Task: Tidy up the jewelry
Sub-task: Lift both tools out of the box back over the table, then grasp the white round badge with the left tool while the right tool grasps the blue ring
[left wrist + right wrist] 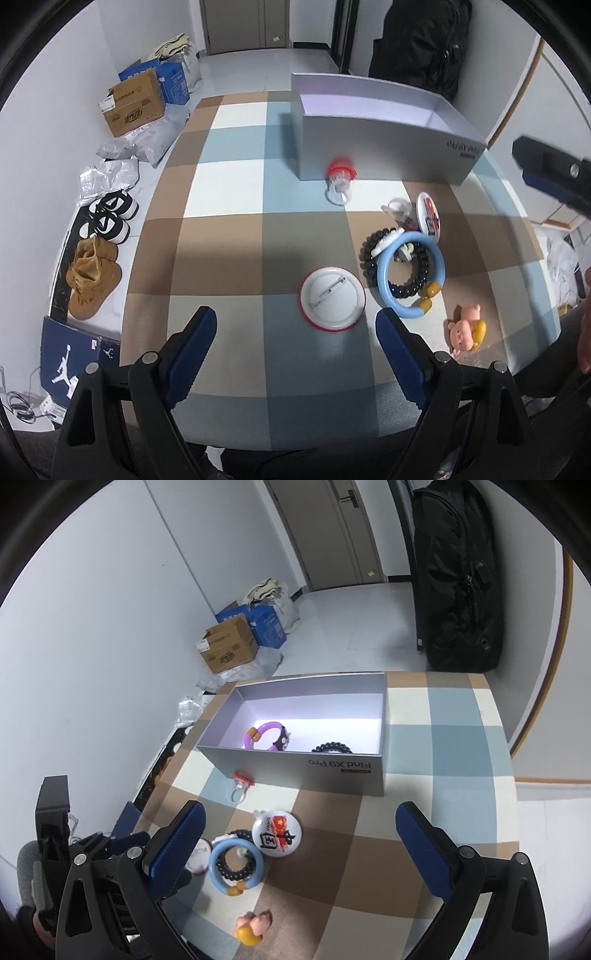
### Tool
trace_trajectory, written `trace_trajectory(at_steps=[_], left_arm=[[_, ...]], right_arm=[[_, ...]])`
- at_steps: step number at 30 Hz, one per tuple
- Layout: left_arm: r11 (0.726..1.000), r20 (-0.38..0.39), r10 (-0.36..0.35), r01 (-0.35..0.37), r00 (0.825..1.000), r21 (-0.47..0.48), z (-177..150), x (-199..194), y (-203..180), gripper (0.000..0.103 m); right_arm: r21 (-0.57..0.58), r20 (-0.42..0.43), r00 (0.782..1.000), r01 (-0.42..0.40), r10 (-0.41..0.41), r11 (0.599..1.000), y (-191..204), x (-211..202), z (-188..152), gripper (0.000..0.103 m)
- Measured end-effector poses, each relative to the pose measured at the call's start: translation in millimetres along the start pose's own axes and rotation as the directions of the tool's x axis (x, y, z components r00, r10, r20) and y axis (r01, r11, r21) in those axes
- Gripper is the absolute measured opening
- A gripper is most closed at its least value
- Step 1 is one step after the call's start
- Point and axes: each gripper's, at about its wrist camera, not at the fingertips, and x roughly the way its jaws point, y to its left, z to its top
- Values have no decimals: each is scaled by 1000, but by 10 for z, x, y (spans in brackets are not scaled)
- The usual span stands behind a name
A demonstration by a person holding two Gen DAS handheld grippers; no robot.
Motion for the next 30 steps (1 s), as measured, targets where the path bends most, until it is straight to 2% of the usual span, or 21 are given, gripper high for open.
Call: trace_trajectory(at_steps=[5,12,16,18,20,24,30], left_arm=[[999,-32,31,-30,999,22,-15,102,-17,85],[998,-13,33,-32,999,57,24,99,-93,84],[997,-7,-21,21,1000,68,33,77,-132,62],[998,-3,-24,25,1000,66,35,63,-143,56],[997,0,-34,34,999,70,44,40,-160,37],[996,-13,-63,64,998,57,77,41,-166,37],[992,-29,-118,117,993,-37,112,34,-34,37]], right_arm=[[9,10,1000,-3,3,1000,-26,-42,2,103],[19,13,1000,-3,3,1000,-60,-65,13,103],[25,10,1000,0,0,1000,-81,-81,11,103],[29,9,1000,-1,0,1000,-96,-86,4,103],[32,5,1000,1,-1,999,-107,-90,-7,103],[38,-10,1000,5,-5,999,-124,-72,-34,103],[57,-41,999,10,-8,998,-150,-28,-120,103]])
